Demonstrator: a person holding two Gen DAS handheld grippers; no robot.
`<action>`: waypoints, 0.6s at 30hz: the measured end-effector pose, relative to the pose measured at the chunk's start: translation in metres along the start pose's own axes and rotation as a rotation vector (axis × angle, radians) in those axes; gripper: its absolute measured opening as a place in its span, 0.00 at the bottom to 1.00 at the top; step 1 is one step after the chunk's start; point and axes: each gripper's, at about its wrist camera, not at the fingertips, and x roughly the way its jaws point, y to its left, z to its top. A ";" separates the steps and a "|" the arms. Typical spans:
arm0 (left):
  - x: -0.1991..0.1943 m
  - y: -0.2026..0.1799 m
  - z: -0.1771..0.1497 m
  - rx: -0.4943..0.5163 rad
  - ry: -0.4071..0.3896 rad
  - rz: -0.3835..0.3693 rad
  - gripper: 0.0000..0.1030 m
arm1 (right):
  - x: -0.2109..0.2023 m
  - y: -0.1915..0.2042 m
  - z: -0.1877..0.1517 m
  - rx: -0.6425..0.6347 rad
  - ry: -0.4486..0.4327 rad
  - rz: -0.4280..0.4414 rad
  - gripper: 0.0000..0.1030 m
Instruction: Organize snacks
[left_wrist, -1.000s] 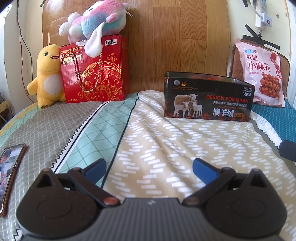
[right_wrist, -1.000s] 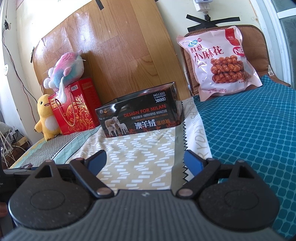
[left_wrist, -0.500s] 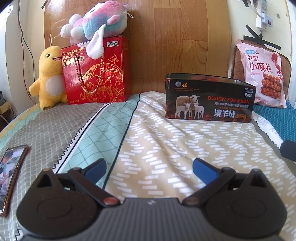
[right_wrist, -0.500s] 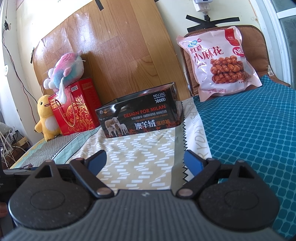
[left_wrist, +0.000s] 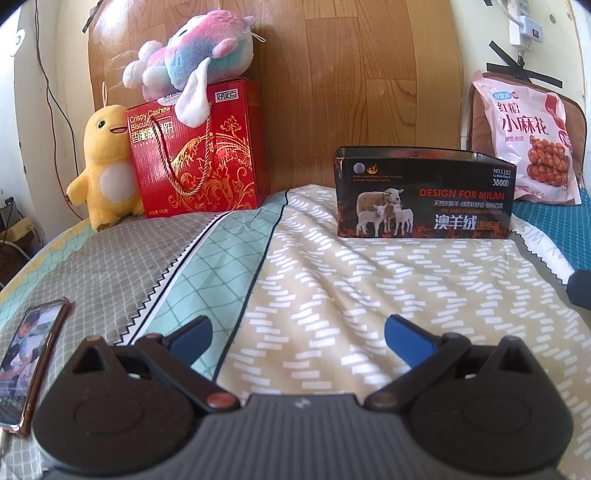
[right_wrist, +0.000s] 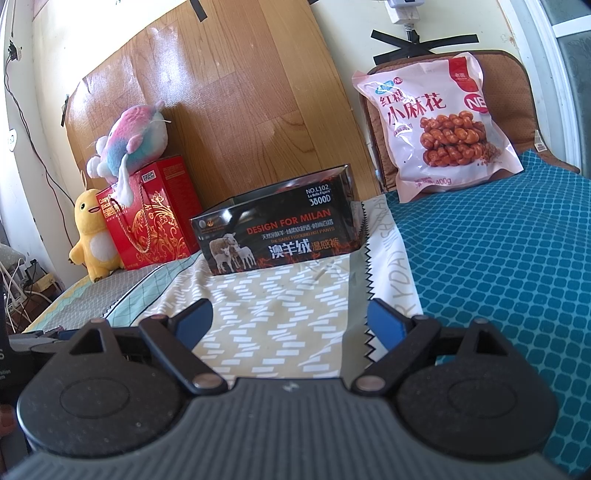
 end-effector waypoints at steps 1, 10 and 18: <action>0.000 0.000 0.000 0.002 0.000 0.002 1.00 | 0.000 0.000 0.000 0.000 0.000 0.000 0.90; 0.000 -0.003 0.000 0.028 -0.005 0.018 1.00 | 0.000 0.000 0.000 0.000 0.000 0.000 0.90; 0.000 -0.004 0.001 0.038 -0.002 0.024 1.00 | 0.000 0.000 0.000 0.001 0.000 0.000 0.90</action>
